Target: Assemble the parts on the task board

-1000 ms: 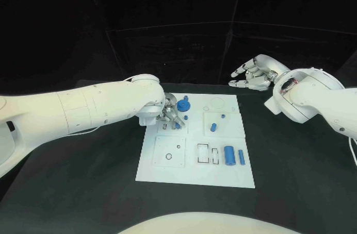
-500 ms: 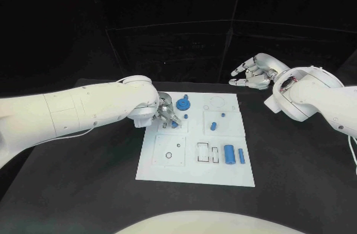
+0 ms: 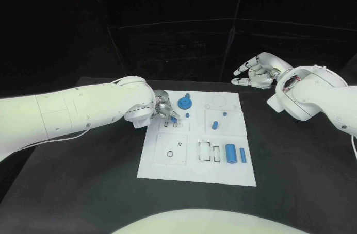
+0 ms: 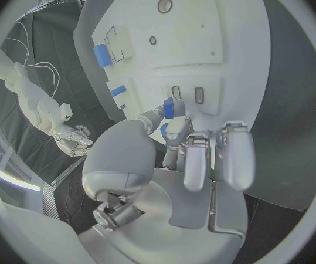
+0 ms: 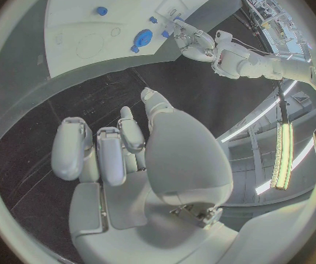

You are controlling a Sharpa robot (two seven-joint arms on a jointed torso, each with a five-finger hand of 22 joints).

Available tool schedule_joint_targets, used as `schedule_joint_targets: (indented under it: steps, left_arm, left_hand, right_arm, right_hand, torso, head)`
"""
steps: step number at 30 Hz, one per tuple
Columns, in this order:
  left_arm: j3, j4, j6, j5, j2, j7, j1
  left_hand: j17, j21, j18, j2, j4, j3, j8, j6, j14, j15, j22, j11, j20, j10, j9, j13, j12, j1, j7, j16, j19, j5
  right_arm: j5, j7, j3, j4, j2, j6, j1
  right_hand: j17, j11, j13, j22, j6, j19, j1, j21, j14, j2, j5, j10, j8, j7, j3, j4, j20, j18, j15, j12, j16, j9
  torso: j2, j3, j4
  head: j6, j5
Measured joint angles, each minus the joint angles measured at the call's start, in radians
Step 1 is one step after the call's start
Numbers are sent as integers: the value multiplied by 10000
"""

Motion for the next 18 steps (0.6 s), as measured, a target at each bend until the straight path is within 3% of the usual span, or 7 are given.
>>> schedule_joint_targets:
  steps: [11, 18]
  left_arm:
    - [-10, 144, -1118, -314, -7, 241, -326]
    - [-10, 203, -1323, -619, -7, 285, -416]
  left_hand:
    - [0, 0, 0, -74, -26, 166, 41, 2, 0, 0, 0, -15, 0, 86, 48, 46, 56, -88, 4, 0, 0, -9]
    - [0, 0, 0, -106, -26, 272, 42, 2, 0, 1, 0, -15, 0, 86, 68, 45, 56, -121, 5, 0, 0, -17]
  right_arm:
    - [0, -10, 0, 8, -40, 49, 0]
    - [-1, -14, 0, 9, -42, 84, 0]
  right_hand:
    - [-1, 0, 1, 1, 0, 0, 0, 0, 0, 0, 0, 0, 0, 0, 0, 0, 0, 0, 0, 0, 0, -1]
    - [-2, 0, 1, -8, 0, 0, 0, 0, 0, 0, -1, 0, 0, 0, 0, -1, 0, 0, 0, 0, 0, 0]
  torso:
    - [0, -7, -15]
    - [0, -9, -27]
  head:
    - [-32, 31]
    - [-40, 55]
